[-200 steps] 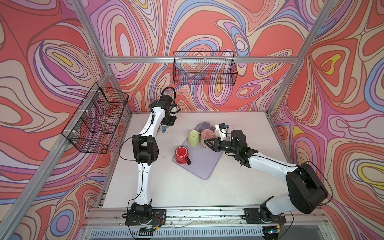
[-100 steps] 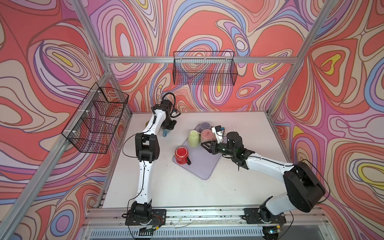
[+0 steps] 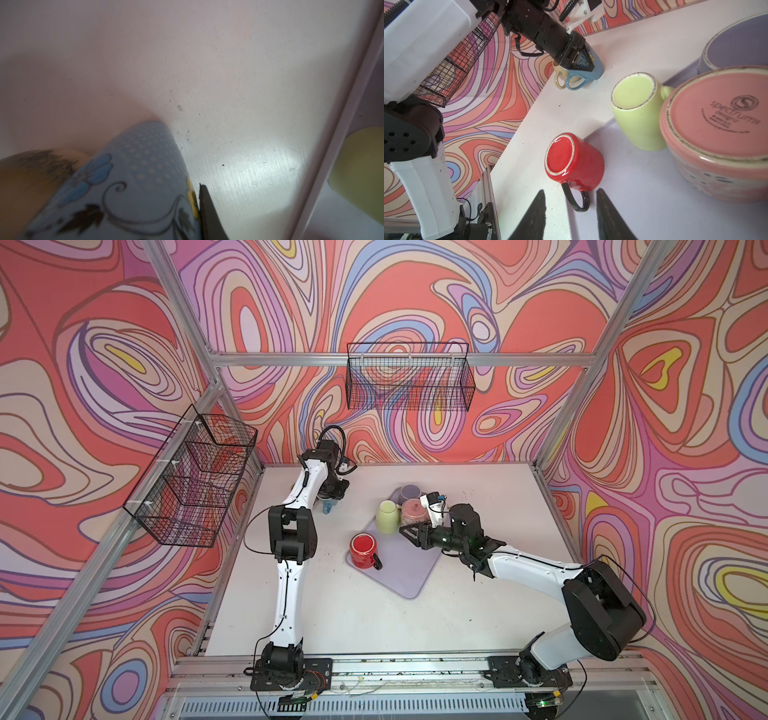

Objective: Turn the mug right side up
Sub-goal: 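Lower the blue mug upright onto the table and open the left gripper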

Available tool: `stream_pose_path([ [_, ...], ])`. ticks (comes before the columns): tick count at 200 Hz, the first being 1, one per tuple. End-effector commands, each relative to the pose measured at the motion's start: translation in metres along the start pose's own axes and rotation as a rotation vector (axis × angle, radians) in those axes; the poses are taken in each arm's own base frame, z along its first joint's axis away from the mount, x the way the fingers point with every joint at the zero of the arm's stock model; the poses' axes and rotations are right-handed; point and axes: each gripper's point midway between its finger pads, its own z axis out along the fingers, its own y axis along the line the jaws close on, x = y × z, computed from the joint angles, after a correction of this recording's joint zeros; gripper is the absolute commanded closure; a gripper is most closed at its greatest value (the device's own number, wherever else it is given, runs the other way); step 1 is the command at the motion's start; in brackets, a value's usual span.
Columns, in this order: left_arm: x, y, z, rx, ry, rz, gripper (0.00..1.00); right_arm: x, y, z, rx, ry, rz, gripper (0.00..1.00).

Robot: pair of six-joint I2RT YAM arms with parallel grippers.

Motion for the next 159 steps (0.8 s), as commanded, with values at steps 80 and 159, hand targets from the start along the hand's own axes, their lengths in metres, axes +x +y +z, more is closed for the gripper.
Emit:
stream_pose_path([
  [80,-0.009,0.005,-0.003,-0.008,-0.030,-0.010,0.75,-0.004,0.003,0.007,0.001,-0.002,-0.024,0.57],
  [159,-0.023,0.002,-0.034,-0.005,-0.105,-0.018,0.63,-0.003,0.002,0.011,-0.003,0.010,-0.032,0.55],
])
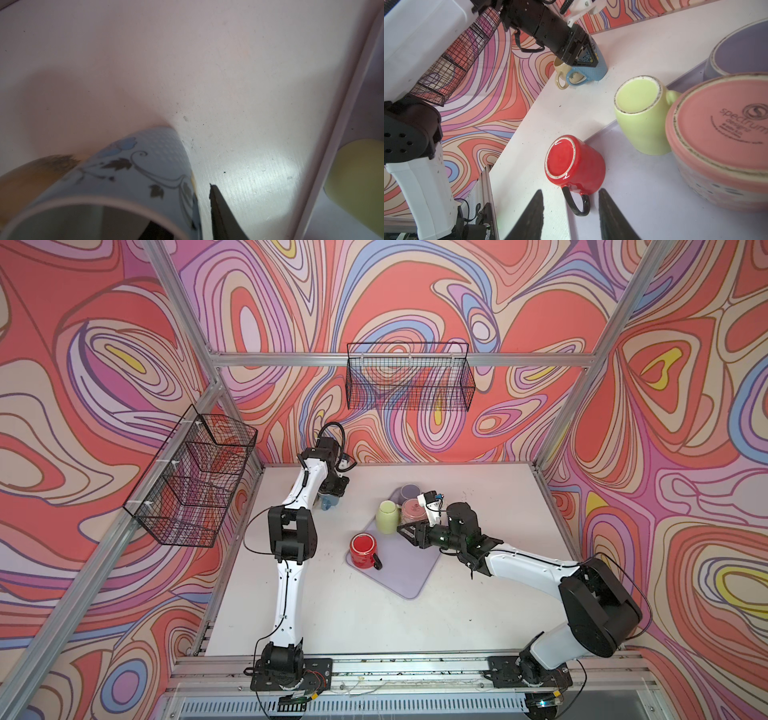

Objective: Turn the mug right side up
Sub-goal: 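Lower the blue mug upright onto the table and open the left gripper, then move the right gripper over the red mug while the left arm withdraws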

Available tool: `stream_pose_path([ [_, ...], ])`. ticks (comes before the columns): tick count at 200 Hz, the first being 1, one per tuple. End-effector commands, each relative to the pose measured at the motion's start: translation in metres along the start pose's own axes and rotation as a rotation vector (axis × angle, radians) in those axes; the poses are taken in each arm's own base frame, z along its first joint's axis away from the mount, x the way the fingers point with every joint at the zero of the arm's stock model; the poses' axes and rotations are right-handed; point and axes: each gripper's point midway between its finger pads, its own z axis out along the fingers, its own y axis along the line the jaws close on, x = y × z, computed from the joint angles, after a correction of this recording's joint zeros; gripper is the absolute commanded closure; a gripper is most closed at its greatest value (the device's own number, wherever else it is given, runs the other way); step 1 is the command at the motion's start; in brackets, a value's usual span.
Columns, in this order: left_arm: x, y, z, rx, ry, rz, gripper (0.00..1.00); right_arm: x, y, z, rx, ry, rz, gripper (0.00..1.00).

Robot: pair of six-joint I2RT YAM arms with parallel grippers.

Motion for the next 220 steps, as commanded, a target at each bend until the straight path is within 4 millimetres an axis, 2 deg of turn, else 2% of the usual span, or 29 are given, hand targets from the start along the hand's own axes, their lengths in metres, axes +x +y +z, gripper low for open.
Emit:
stream_pose_path([
  [1,-0.012,-0.001,-0.027,0.010,-0.058,-0.008,0.63,-0.004,0.002,0.005,-0.003,0.000,-0.021,0.55],
  [41,-0.021,-0.003,-0.046,0.019,-0.105,-0.012,0.57,-0.006,0.003,0.005,-0.001,0.002,-0.029,0.55],
  [108,-0.032,-0.005,-0.082,0.014,-0.179,-0.008,0.54,-0.006,0.004,0.007,-0.005,0.009,-0.038,0.54],
  [129,-0.039,-0.010,-0.104,0.034,-0.229,-0.014,0.53,-0.004,0.004,0.007,-0.003,0.020,-0.049,0.53],
  [168,-0.046,-0.022,-0.156,0.055,-0.347,-0.004,0.52,0.005,-0.010,0.009,0.110,0.093,-0.123,0.52],
  [220,-0.027,-0.037,-0.212,0.057,-0.450,-0.012,0.51,0.008,-0.007,0.007,0.132,0.129,-0.204,0.48],
])
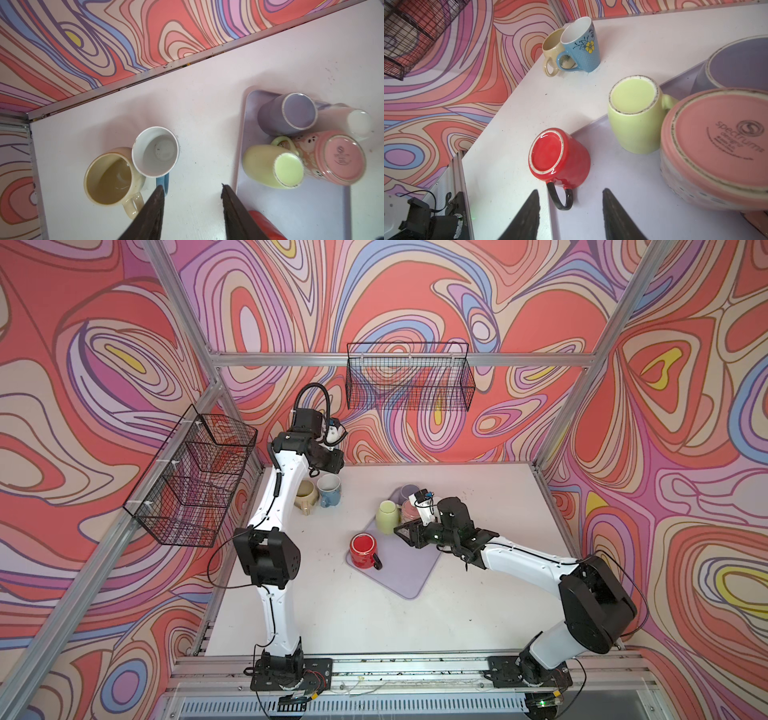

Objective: Turn the mug right side up
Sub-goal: 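Move the right gripper over the red mug while the left arm withdraws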

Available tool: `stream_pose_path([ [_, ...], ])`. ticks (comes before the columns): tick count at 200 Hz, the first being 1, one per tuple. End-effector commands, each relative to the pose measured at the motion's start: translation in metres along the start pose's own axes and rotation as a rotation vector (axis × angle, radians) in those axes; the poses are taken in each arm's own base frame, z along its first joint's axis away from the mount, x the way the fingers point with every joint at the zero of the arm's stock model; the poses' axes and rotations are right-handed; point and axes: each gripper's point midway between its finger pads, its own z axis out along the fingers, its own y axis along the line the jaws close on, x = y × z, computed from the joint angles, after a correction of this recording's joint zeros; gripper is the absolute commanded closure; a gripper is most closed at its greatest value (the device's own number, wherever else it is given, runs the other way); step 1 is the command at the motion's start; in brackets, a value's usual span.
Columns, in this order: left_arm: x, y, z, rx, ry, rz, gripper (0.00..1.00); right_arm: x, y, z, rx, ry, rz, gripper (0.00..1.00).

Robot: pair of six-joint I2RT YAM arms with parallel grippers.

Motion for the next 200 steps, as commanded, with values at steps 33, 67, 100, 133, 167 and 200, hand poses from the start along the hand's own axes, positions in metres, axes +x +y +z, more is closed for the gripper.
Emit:
stream_pose_path([
  [33,0.005,-0.026,-0.055,0.007,-0.095,0.022,0.51,0.012,0.004,0.001,0.035,0.084,-0.119,0.45],
  [67,0.030,-0.058,-0.078,0.041,-0.146,0.107,0.50,0.017,0.016,0.001,0.049,0.125,-0.192,0.43],
  [100,0.071,-0.078,-0.097,0.057,-0.156,0.128,0.50,0.023,0.021,0.004,0.076,0.144,-0.224,0.39],
  [133,0.115,-0.103,-0.113,0.172,-0.221,0.115,0.50,0.037,0.031,0.018,0.066,0.198,-0.254,0.33],
  [167,0.149,-0.113,-0.111,0.224,-0.204,0.072,0.50,0.058,0.038,0.036,0.050,0.276,-0.272,0.28],
  [200,0.172,-0.115,-0.113,0.229,-0.222,0.047,0.50,0.090,0.030,0.059,0.089,0.348,-0.294,0.24],
])
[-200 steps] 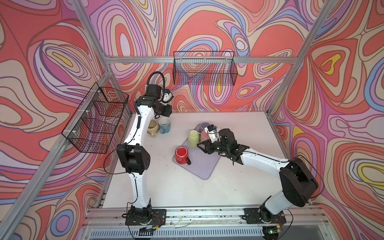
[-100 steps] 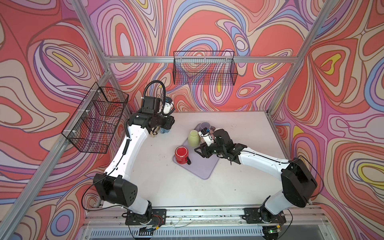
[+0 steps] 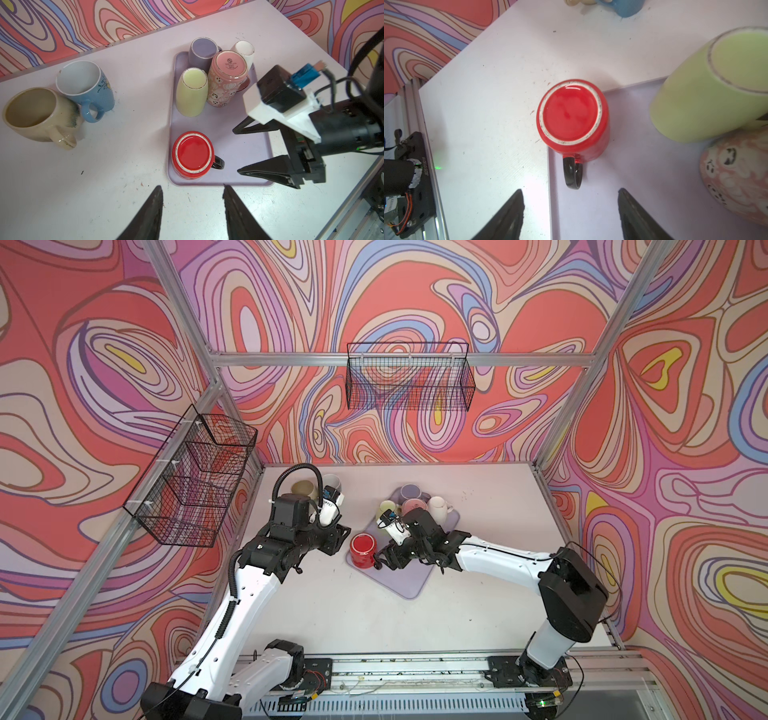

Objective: Turn the mug right side up
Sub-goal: 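Move the right gripper over the red mug while the left arm withdraws, then lower the right gripper onto the red mug's base and close it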

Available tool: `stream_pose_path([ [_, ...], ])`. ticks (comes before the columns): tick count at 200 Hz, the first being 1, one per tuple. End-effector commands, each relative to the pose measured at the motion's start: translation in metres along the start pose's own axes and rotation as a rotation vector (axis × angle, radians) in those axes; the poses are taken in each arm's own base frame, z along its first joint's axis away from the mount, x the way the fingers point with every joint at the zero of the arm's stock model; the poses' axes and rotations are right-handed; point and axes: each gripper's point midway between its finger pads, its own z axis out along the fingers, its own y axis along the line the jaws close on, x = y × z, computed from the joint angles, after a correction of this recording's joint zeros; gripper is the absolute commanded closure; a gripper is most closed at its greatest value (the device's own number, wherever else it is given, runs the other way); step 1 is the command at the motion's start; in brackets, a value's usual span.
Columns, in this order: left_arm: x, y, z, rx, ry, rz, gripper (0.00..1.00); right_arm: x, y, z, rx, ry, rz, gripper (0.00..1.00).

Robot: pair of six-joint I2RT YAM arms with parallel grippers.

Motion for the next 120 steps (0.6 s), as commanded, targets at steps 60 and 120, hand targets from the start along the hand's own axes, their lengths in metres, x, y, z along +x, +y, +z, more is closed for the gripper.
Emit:
stream_pose_path([
  [60,0.021,-0.006,0.002,0.023,-0.085,-0.047,0.50,0.032,0.009,0.053,0.059,0.102,-0.053,0.24],
  [120,0.027,-0.006,0.007,0.026,-0.062,-0.044,0.51,0.040,-0.002,0.070,0.102,0.111,-0.044,0.35],
])
